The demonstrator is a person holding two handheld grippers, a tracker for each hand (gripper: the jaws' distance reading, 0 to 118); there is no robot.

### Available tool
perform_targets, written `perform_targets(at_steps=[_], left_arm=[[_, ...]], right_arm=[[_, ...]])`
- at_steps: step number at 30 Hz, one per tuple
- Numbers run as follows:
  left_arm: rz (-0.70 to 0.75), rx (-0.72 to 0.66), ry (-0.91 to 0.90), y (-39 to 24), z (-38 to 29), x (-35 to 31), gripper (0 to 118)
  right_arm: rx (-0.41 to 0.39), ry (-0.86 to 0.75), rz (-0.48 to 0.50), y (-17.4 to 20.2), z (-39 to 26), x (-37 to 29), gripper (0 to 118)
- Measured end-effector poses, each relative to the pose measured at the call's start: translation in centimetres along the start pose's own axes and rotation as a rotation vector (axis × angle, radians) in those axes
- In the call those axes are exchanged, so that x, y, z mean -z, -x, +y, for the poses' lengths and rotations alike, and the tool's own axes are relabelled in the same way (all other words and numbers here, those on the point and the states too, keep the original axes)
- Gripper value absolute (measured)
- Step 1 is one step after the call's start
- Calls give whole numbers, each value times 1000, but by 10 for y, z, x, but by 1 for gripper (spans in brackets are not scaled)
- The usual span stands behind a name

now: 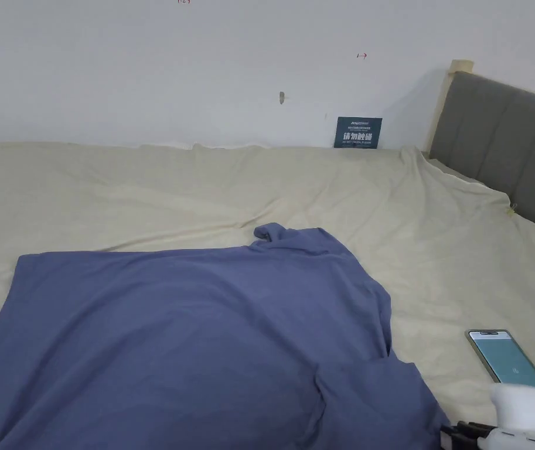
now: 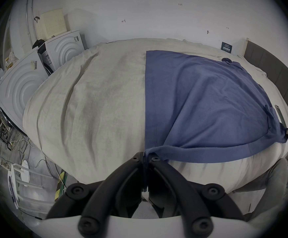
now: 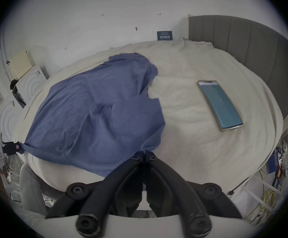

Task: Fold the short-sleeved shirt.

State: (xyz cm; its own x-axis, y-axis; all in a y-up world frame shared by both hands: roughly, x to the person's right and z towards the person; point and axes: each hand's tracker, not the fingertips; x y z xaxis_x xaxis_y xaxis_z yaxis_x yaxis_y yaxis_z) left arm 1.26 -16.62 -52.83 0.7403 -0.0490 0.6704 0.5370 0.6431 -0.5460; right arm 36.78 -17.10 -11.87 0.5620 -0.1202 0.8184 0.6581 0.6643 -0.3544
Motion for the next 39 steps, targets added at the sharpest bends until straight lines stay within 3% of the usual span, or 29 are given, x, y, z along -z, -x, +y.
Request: perform_targets(at_steps=[3,9,12,23,25,26,27,28,29,30,35,36,38,39], left_arm=[[-6,-2,-11,3,9,2,5],[0,-18,-49,7,51,17,5],[0,-7,-63,3,83,36,5],[22,39,8,-19,157,141,5],[25,34,22,-19,159,148,23],[29,36,25,-18,158,149,39],[29,32,26,-17,156,147,65],[28,27,30,-15,155,146,89],[14,17,28,-13,152,143,108],[-8,0,23,-10,148,136,118],[-113,-58,-4,1,123,91,117],[-119,-74,-3,2,115,81,108],[-99,-71,-28,0,99,60,71],[-47,-72,-56,-2,89,52,41]], right_arm=[[24,-26,63,-3,16,-6,1],[24,-77,78,-3,78,8,1],[67,-106,98,-3,115,26,1],[71,17,40,13,185,137,1],[63,45,17,8,185,152,6],[65,44,18,7,183,152,23],[73,49,14,7,181,150,64],[81,45,20,4,178,146,92],[86,33,36,4,174,140,103],[95,7,36,4,170,130,102],[71,-90,63,13,142,74,102],[69,-105,76,17,134,61,102],[62,-114,105,27,117,42,98],[63,-121,116,32,107,34,79]])
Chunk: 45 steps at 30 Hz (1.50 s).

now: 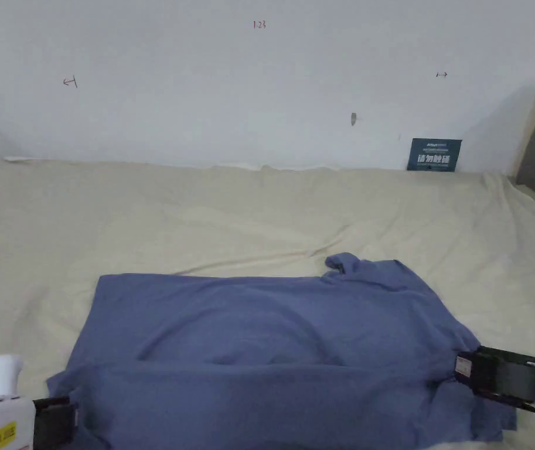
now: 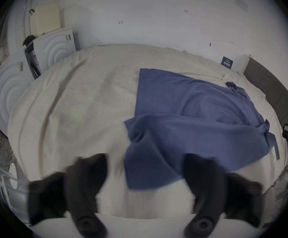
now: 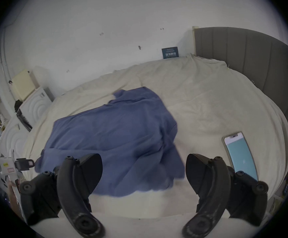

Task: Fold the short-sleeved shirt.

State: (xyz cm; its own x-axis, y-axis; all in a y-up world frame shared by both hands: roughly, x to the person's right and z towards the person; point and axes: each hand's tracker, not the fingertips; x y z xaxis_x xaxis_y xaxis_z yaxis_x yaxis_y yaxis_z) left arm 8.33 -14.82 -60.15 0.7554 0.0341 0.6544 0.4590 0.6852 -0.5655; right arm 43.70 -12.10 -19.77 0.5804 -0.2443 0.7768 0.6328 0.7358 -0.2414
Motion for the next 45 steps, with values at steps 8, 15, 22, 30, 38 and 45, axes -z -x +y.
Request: perform_targets(at_steps=[8,15,22,30,38,45], left_arm=[[-28,39,62,-4,-62,-23,0],[-45,-52,62,11,-53,-1,21],[5,-38,90,23,-11,55,99],[14,43,65,2,-11,54,30],[55,92,58,-9,-7,40,11],[17,40,68,2,-3,36,11]], right_arm=[[-26,61,72,27,-67,-20,0],[-99,112,43,37,-81,-7,0],[-81,131,40,36,-78,-1,0],[-71,154,32,31,-82,3,0],[-45,157,0,11,-86,-2,10],[-23,165,-83,-17,-63,26,101]])
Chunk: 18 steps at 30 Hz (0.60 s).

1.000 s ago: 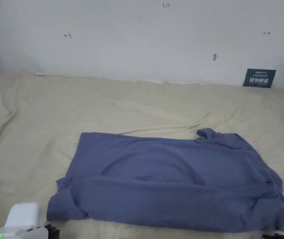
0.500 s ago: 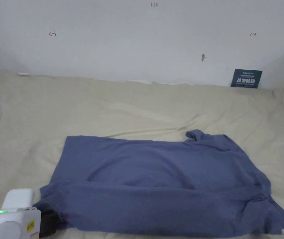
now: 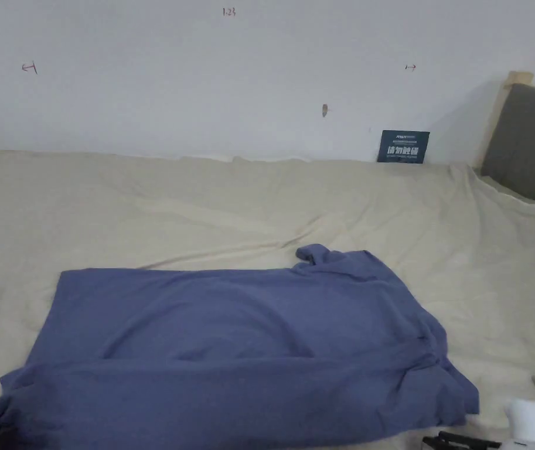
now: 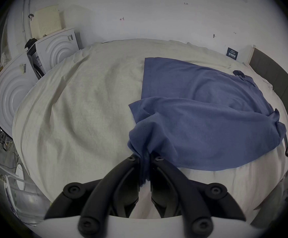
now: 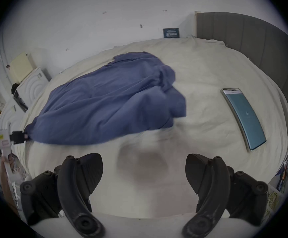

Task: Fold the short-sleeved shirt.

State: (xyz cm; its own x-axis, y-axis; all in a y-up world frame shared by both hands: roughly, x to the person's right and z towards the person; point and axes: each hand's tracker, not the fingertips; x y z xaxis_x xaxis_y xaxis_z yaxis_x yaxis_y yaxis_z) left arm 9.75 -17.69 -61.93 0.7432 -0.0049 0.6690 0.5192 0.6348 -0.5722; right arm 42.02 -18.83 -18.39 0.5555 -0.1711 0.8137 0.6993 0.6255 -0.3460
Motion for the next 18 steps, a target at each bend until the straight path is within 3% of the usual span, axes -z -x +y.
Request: perform_targets(at_steps=[5,8,9,10,11,12,13,18], left_arm=[[8,21,17,-2,1,3,11],[12,25,27,-3,2,6,11],[14,31,33,-3,2,6,11],[16,38,33,-4,2,6,11],[17,43,34,-4,2,7,11],[17,45,37,-4,3,6,11],[17,46,37,-3,3,6,11],[5,47,33,1,3,-2,11]], right_arm=[[19,-45,-36,-19,38,30,101],[51,41,6,-25,53,56,100],[77,65,23,-25,52,58,94],[62,70,63,-21,51,59,80],[30,64,70,-16,50,58,58],[-22,51,45,-7,48,55,19],[-47,52,8,-1,46,56,15],[42,50,39,-8,50,46,11]])
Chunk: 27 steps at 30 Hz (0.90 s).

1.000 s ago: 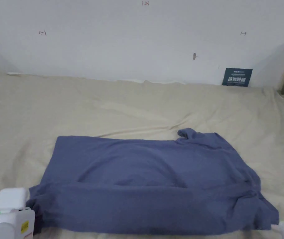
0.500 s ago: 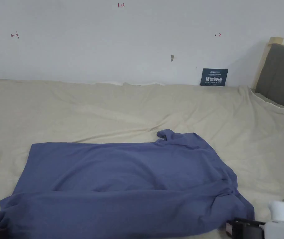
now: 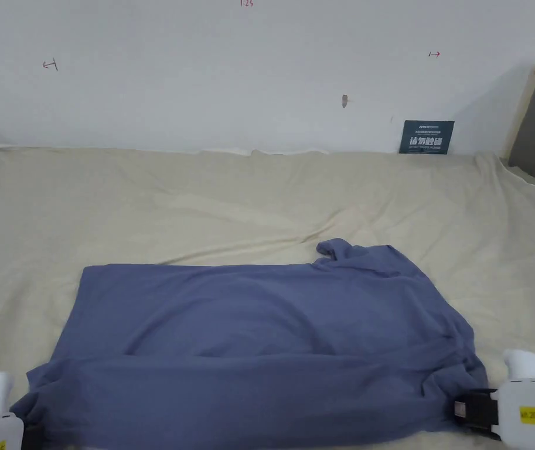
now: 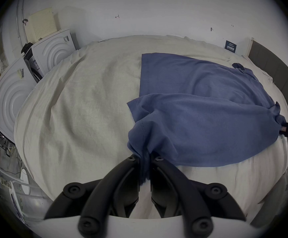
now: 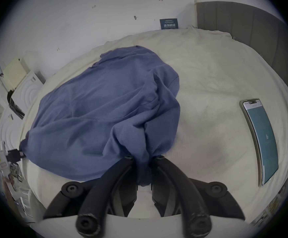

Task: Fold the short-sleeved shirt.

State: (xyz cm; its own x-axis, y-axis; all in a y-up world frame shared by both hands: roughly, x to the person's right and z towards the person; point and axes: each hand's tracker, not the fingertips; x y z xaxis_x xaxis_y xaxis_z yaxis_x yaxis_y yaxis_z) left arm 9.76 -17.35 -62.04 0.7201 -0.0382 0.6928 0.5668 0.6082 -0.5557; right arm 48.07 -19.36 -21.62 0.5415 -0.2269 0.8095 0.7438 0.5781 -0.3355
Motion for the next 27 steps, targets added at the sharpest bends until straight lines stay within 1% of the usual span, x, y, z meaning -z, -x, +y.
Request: perform_targets(at_steps=[4,5,8,11,13,15,18,21,22,23,24,25,26,27], left_arm=[[-13,12,-13,8,-4,-14,11],[-18,6,-17,9,-7,-17,11],[-30,4,-10,15,-15,-25,11],[-17,26,1,20,-28,-31,11],[-25,38,21,21,-38,-35,11],[-19,54,28,20,-49,-43,11],[-24,68,36,21,-70,-58,11],[-28,45,66,23,-93,-70,10],[-22,39,72,23,-99,-72,10],[24,40,81,24,-103,-72,10],[78,69,90,24,-106,-70,10],[100,74,89,25,-108,-71,10],[71,50,84,29,-109,-71,10],[21,-17,76,36,-108,-75,10]], right_arm=[[39,-19,49,-6,-1,-28,11],[44,-17,70,-7,-3,-34,11],[43,-12,80,-12,-13,-51,11],[29,-2,41,-18,-29,-60,11],[60,6,55,-28,-41,-69,11],[73,14,48,-34,-53,-77,11],[64,19,25,-41,-74,-92,11],[74,41,17,-47,-91,-99,11],[74,47,18,-48,-94,-99,11],[69,46,16,-49,-96,-96,12],[64,44,11,-47,-96,-94,21],[62,50,1,-45,-94,-91,35],[57,55,-39,-44,-93,-89,55],[36,52,-84,-40,-91,-88,81]])
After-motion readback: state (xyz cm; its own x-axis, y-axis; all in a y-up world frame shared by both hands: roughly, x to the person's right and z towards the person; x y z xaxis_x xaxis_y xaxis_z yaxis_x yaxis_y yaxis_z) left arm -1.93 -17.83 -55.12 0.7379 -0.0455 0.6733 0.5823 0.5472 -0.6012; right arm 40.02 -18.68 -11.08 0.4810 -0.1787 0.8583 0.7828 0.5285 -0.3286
